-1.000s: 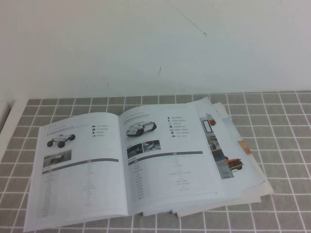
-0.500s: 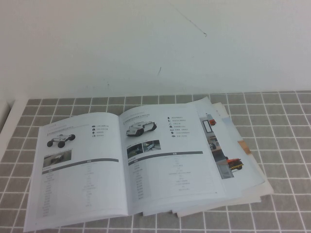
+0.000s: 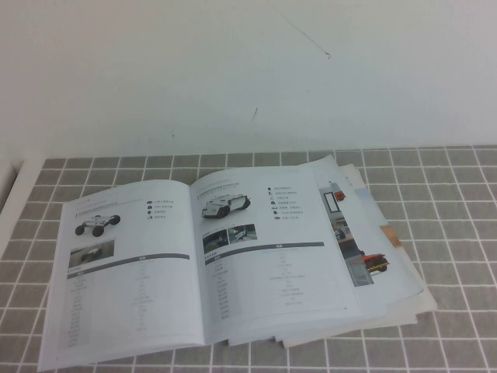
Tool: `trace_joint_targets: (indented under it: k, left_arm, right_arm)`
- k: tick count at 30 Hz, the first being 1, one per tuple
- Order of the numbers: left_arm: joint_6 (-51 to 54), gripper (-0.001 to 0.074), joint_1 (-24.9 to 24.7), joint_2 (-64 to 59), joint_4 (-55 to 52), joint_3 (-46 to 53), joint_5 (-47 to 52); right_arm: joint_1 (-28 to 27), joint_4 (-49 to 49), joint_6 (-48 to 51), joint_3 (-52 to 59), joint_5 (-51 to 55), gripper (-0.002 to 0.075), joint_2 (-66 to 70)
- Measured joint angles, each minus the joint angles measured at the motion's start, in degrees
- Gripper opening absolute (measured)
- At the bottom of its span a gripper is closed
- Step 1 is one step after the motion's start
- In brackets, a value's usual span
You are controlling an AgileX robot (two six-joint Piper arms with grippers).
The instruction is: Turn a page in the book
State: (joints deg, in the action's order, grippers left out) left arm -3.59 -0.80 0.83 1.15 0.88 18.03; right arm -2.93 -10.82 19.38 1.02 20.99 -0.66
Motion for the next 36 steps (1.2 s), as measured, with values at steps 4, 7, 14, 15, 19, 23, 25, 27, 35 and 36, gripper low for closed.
trace_joint_targets:
  k: [4,7,14,15,19,23,25,27,35,36]
  left_arm:
    - [0.0,-0.0003,0.0,0.0,-0.1,0.0,0.0]
    - [0.1,-0.0003,0.0,0.0,-0.2,0.1,-0.3]
    - [0.1,-0.0003,0.0,0.0,1.7,0.4,-4.3]
    - [0.1,-0.0003,0.0,0.0,2.4,0.4,-6.8]
    - [-0.1,-0.0003,0.0,0.0,5.6,0.4,-24.4]
    - [-0.3,-0.0003,0.0,0.0,7.4,0.4,-50.4]
    - [-0.3,-0.0003,0.0,0.0,7.6,0.4,-61.7]
    - [2.3,-0.0003,0.0,0.0,8.3,0.4,-72.4]
    - [-2.0,-0.0003,0.0,0.1,12.6,-4.1,-84.8]
    - [-2.7,-0.0003,0.0,0.1,12.1,-5.8,-83.9]
  right_arm:
    - [0.0,-0.1,0.0,0.0,0.0,-0.0003,0.0]
    - [0.0,-0.1,0.0,0.1,-0.8,-0.0003,0.0]
    - [0.0,-5.5,0.0,0.6,-11.4,-0.0003,0.0]
    - [0.0,-7.4,0.0,0.6,-14.2,-0.0003,0.0]
    - [0.0,-10.8,0.6,0.6,-26.4,-0.0003,0.0]
    - [0.0,-12.0,0.7,0.6,-39.7,-0.0003,0.0]
    - [0.0,-12.2,0.7,0.6,-45.2,-0.0003,0.0]
    - [0.0,-12.5,0.3,0.6,-50.7,-0.0003,0.0]
    - [0.0,-12.7,-7.7,0.4,-68.6,-0.0003,0.0]
    - [0.0,-12.7,-9.1,-0.4,-68.6,-0.0003,0.0]
